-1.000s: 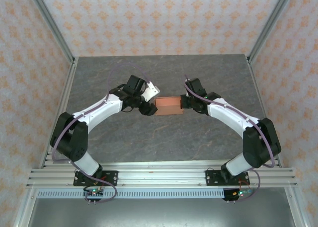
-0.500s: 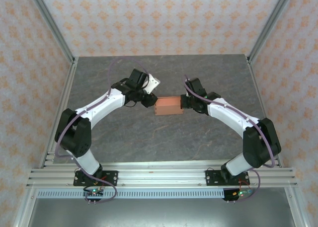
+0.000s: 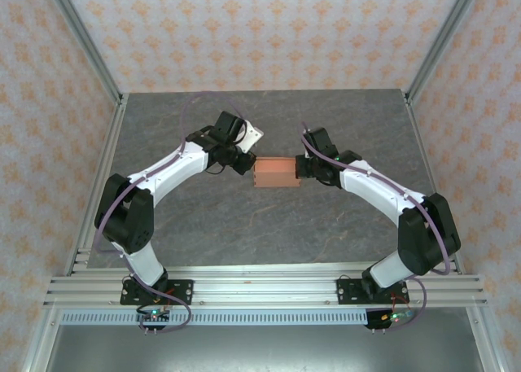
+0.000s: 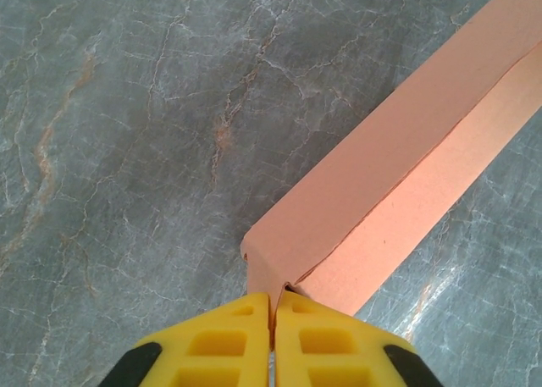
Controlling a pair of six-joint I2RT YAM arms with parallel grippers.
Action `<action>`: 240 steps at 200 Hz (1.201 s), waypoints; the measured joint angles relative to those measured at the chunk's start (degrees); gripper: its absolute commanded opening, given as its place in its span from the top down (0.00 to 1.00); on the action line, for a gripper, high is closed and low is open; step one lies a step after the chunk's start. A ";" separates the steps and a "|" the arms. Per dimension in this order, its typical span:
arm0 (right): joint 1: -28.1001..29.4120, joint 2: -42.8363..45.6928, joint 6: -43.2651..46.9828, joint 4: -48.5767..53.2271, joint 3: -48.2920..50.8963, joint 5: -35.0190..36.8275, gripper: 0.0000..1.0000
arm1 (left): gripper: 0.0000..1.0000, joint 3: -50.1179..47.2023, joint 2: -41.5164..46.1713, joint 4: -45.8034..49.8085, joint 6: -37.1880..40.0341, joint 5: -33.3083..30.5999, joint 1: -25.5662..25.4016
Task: Fold the paper box
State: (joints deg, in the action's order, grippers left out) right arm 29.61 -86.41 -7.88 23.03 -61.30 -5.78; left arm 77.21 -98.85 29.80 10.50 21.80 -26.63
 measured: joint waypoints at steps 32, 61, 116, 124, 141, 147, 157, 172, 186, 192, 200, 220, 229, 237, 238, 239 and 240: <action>0.24 0.00 -0.33 0.00 0.00 0.04 1.00 | 1.00 0.00 0.00 -0.52 -4.52 0.02 -0.02; 0.63 0.00 -0.74 0.00 0.00 0.31 1.00 | 1.00 0.00 0.00 -1.29 -10.73 0.00 -0.15; 0.74 0.00 -1.38 0.07 0.02 1.44 1.00 | 1.00 -0.02 0.00 -3.80 -23.26 -0.22 -0.66; 0.74 0.00 -1.40 0.09 0.02 1.64 1.00 | 1.00 -0.02 0.00 -4.26 -24.81 -0.22 -0.74; 0.96 -0.11 -1.38 0.09 0.02 2.29 1.00 | 1.00 -0.02 -0.07 -4.98 -27.87 -0.22 -0.74; 1.11 -0.22 -1.38 0.09 0.02 2.58 1.00 | 1.00 -0.02 -0.11 -5.16 -28.81 -0.24 -0.74; 1.29 -0.28 -1.38 0.09 0.02 3.06 1.00 | 1.00 -0.02 -0.17 -5.22 -30.12 -0.24 -0.74; 1.51 -0.33 -1.38 0.07 0.02 3.48 1.00 | 1.00 -0.11 -0.22 -5.46 -31.74 -0.22 -0.74; 1.55 -0.35 -1.36 0.07 0.02 3.89 1.00 | 1.00 -0.13 -0.31 -5.62 -32.65 -0.15 -0.74; 1.55 -0.35 -1.36 0.07 0.02 4.02 1.00 | 1.00 -0.13 -0.35 -5.64 -33.05 0.02 -0.74; 1.60 -0.37 -1.36 0.07 0.02 4.35 1.00 | 1.00 -0.13 -0.57 -5.64 -33.53 0.22 -0.74; 1.60 -0.37 -1.36 0.07 0.02 4.61 1.00 | 1.00 -0.13 -1.20 -5.64 -34.69 0.57 -0.70; 1.62 -0.37 -1.36 0.07 0.02 4.74 1.00 | 1.00 -0.13 -1.42 -5.64 -34.97 0.70 -0.63; 1.62 -0.37 -1.36 0.07 0.02 4.79 1.00 | 1.00 -0.13 -1.55 -5.66 -35.39 0.85 -0.59; 1.62 -0.37 -1.36 0.07 0.02 4.79 1.00 | 1.00 -0.13 -1.55 -5.66 -35.45 0.85 -0.59; 1.62 -0.37 -1.36 0.07 0.02 4.79 1.00 | 1.00 -0.13 -1.55 -5.66 -35.50 0.87 -0.59; 1.62 -0.37 -1.36 0.07 0.02 4.79 1.00 | 1.00 -0.13 -1.55 -5.66 -35.58 0.87 -0.59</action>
State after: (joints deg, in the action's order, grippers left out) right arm 31.22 -86.78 -9.23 23.09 -61.28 -0.99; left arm 77.08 -100.40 24.14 -25.08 22.68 -27.22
